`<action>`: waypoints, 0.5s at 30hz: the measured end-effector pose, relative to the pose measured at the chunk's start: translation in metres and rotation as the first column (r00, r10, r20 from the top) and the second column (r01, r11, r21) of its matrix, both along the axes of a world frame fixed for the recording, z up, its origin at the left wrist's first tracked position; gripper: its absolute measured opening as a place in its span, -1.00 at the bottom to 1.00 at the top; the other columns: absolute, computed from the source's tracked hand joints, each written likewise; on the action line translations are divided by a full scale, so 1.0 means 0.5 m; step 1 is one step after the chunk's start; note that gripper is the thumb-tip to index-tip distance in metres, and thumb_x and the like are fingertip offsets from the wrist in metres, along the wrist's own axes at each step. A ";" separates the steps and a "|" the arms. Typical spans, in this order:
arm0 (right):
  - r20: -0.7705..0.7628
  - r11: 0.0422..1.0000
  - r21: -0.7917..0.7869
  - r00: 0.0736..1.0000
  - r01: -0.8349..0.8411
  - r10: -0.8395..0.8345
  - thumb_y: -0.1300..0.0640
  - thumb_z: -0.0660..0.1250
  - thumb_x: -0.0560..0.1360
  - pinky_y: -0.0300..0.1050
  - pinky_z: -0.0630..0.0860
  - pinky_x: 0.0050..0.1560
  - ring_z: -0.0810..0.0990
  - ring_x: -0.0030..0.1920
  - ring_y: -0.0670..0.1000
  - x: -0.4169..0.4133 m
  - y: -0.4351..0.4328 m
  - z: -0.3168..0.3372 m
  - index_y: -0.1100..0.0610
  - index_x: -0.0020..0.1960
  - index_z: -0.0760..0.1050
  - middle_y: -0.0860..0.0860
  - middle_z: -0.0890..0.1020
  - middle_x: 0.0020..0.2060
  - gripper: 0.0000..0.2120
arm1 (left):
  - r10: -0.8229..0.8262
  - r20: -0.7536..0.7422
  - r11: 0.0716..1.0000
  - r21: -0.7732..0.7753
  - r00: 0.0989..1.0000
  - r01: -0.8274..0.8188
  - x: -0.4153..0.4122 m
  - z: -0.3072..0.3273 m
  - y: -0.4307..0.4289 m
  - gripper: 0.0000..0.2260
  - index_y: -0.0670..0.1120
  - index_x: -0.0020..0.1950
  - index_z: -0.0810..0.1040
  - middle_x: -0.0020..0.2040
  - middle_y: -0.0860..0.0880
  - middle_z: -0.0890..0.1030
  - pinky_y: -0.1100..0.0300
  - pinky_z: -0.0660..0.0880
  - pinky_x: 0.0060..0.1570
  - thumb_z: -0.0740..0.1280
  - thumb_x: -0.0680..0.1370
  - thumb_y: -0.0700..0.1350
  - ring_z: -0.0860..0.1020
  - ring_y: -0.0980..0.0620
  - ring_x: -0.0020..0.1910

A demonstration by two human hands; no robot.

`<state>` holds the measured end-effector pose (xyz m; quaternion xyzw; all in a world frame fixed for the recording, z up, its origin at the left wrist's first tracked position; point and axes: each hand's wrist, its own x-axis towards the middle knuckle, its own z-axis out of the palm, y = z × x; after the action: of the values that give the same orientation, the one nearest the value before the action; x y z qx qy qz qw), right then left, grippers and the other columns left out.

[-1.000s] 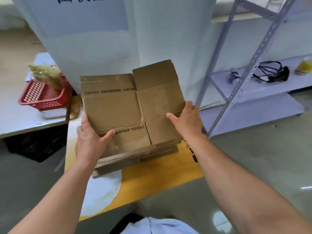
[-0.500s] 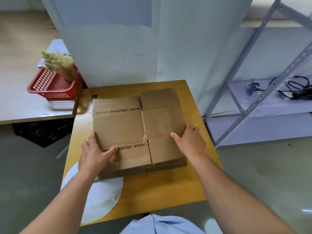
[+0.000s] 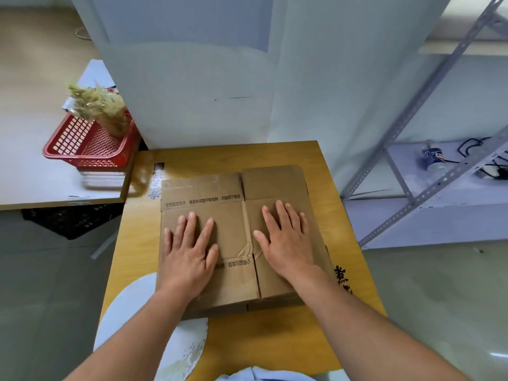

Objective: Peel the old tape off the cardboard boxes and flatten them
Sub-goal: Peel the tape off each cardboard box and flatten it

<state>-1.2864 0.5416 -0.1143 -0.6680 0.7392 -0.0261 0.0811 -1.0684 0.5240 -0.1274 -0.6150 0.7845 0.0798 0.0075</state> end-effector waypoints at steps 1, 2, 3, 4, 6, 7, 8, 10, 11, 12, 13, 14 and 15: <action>-0.022 1.000 -0.007 1.000 -0.004 0.004 -0.30 -0.28 0.52 0.09 -0.28 0.45 -0.13 0.53 0.08 0.001 0.004 -0.008 -0.08 0.54 -0.09 0.06 -0.02 0.55 -0.36 | 0.004 0.039 1.000 -0.020 0.999 -0.003 -0.001 -0.007 0.004 -0.46 0.20 0.47 -0.42 0.49 0.00 -0.44 -0.05 -0.40 0.43 -0.36 0.53 0.29 -0.51 0.01 0.43; -0.031 1.000 -0.012 1.000 -0.002 0.002 -0.30 -0.30 0.52 0.09 -0.29 0.46 -0.13 0.54 0.08 0.003 0.007 -0.014 -0.07 0.54 -0.10 0.06 -0.02 0.55 -0.35 | 0.009 0.070 0.999 -0.034 0.998 -0.007 -0.003 -0.012 0.008 -0.45 0.19 0.45 -0.46 0.49 -0.01 -0.45 -0.06 -0.41 0.43 -0.41 0.51 0.32 -0.50 0.00 0.44; -0.036 1.000 -0.016 0.999 0.004 -0.005 -0.30 -0.29 0.52 0.09 -0.29 0.46 -0.12 0.54 0.08 0.004 0.008 -0.018 -0.07 0.54 -0.10 0.07 -0.01 0.55 -0.35 | 0.016 0.087 0.999 -0.044 0.996 -0.013 -0.004 -0.016 0.010 -0.44 0.18 0.44 -0.48 0.49 -0.01 -0.46 -0.07 -0.41 0.43 -0.44 0.50 0.34 -0.50 -0.01 0.44; -0.040 1.000 -0.020 0.999 0.010 -0.010 -0.30 -0.28 0.52 0.09 -0.29 0.47 -0.11 0.54 0.08 0.006 0.008 -0.021 -0.06 0.54 -0.08 0.07 0.00 0.55 -0.35 | 0.023 0.097 0.999 -0.049 0.995 -0.018 -0.005 -0.018 0.011 -0.43 0.18 0.44 -0.48 0.49 -0.02 -0.45 -0.08 -0.40 0.43 -0.45 0.49 0.34 -0.49 -0.02 0.45; -0.051 0.999 -0.034 0.999 0.014 -0.016 -0.28 -0.24 0.53 0.10 -0.26 0.47 -0.07 0.54 0.09 0.007 0.010 -0.023 -0.05 0.54 -0.03 0.08 0.04 0.54 -0.36 | 0.025 0.112 0.998 -0.051 0.993 -0.019 -0.008 -0.020 0.013 -0.42 0.17 0.45 -0.47 0.49 -0.03 -0.45 -0.09 -0.40 0.43 -0.47 0.48 0.34 -0.49 -0.03 0.45; -0.055 0.999 -0.038 0.998 0.016 -0.019 -0.28 -0.22 0.54 0.11 -0.24 0.48 -0.05 0.54 0.10 0.008 0.010 -0.023 -0.05 0.54 -0.01 0.09 0.06 0.54 -0.36 | 0.022 0.112 0.999 -0.052 0.993 -0.016 -0.009 -0.020 0.014 -0.41 0.16 0.46 -0.45 0.50 -0.03 -0.44 -0.09 -0.39 0.44 -0.46 0.48 0.34 -0.48 -0.03 0.45; -0.058 0.999 -0.039 0.998 0.019 -0.021 -0.27 -0.20 0.54 0.12 -0.21 0.48 -0.03 0.54 0.11 0.008 0.011 -0.024 -0.04 0.54 0.01 0.09 0.07 0.54 -0.37 | 0.020 0.107 0.998 -0.054 0.994 -0.015 -0.010 -0.019 0.015 -0.41 0.16 0.47 -0.43 0.51 -0.04 -0.41 -0.09 -0.39 0.44 -0.44 0.48 0.34 -0.46 -0.03 0.46; -0.061 0.999 -0.033 0.998 0.022 -0.024 -0.27 -0.19 0.54 0.13 -0.20 0.48 -0.04 0.54 0.11 0.010 0.009 -0.025 -0.04 0.54 0.01 0.10 0.07 0.54 -0.37 | 0.026 0.100 0.998 -0.057 0.995 -0.020 -0.012 -0.017 0.014 -0.41 0.15 0.47 -0.38 0.52 -0.04 -0.38 -0.09 -0.39 0.44 -0.41 0.49 0.33 -0.43 -0.03 0.48; -0.061 0.999 -0.026 0.998 0.021 -0.023 -0.27 -0.20 0.53 0.13 -0.21 0.48 -0.06 0.54 0.11 0.011 0.007 -0.026 -0.04 0.55 -0.01 0.09 0.05 0.54 -0.36 | 0.026 0.103 0.998 -0.056 0.994 -0.020 -0.013 -0.017 0.014 -0.41 0.15 0.47 -0.39 0.52 -0.04 -0.38 -0.09 -0.40 0.43 -0.41 0.48 0.33 -0.44 -0.03 0.48; -0.063 1.000 -0.016 0.998 0.020 -0.021 -0.27 -0.22 0.53 0.12 -0.23 0.48 -0.09 0.54 0.10 0.011 0.006 -0.027 -0.05 0.55 -0.03 0.09 0.02 0.55 -0.36 | 0.025 0.107 0.998 -0.053 0.994 -0.019 -0.013 -0.017 0.013 -0.41 0.15 0.46 -0.40 0.52 -0.04 -0.39 -0.09 -0.41 0.42 -0.41 0.48 0.33 -0.45 -0.03 0.47; -0.066 1.000 -0.007 0.998 0.020 -0.020 -0.28 -0.24 0.52 0.12 -0.25 0.48 -0.12 0.54 0.09 0.009 0.006 -0.029 -0.06 0.55 -0.05 0.08 0.00 0.55 -0.35 | 0.024 0.109 0.999 -0.050 0.994 -0.019 -0.014 -0.018 0.013 -0.41 0.16 0.46 -0.42 0.51 -0.04 -0.40 -0.09 -0.43 0.42 -0.41 0.48 0.33 -0.46 -0.03 0.46; -0.068 1.000 0.001 0.997 0.021 -0.021 -0.28 -0.27 0.52 0.12 -0.26 0.48 -0.14 0.54 0.08 0.008 0.005 -0.029 -0.06 0.55 -0.08 0.07 -0.03 0.55 -0.35 | 0.026 0.108 0.999 -0.044 0.994 -0.022 -0.014 -0.017 0.012 -0.41 0.16 0.45 -0.43 0.51 -0.03 -0.41 -0.09 -0.44 0.41 -0.41 0.48 0.33 -0.47 -0.03 0.46; -0.067 1.000 0.009 0.998 0.020 -0.019 -0.29 -0.29 0.51 0.11 -0.28 0.47 -0.17 0.54 0.08 0.008 0.004 -0.028 -0.07 0.55 -0.10 0.06 -0.05 0.55 -0.35 | 0.029 0.108 0.999 -0.036 0.994 -0.025 -0.015 -0.017 0.010 -0.41 0.16 0.44 -0.45 0.50 -0.03 -0.43 -0.08 -0.45 0.40 -0.42 0.47 0.34 -0.48 -0.03 0.45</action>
<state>-1.2824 0.5439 -0.1285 -0.6609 0.7481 -0.0011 0.0593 -1.0758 0.5292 -0.1361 -0.6289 0.7758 0.0330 0.0385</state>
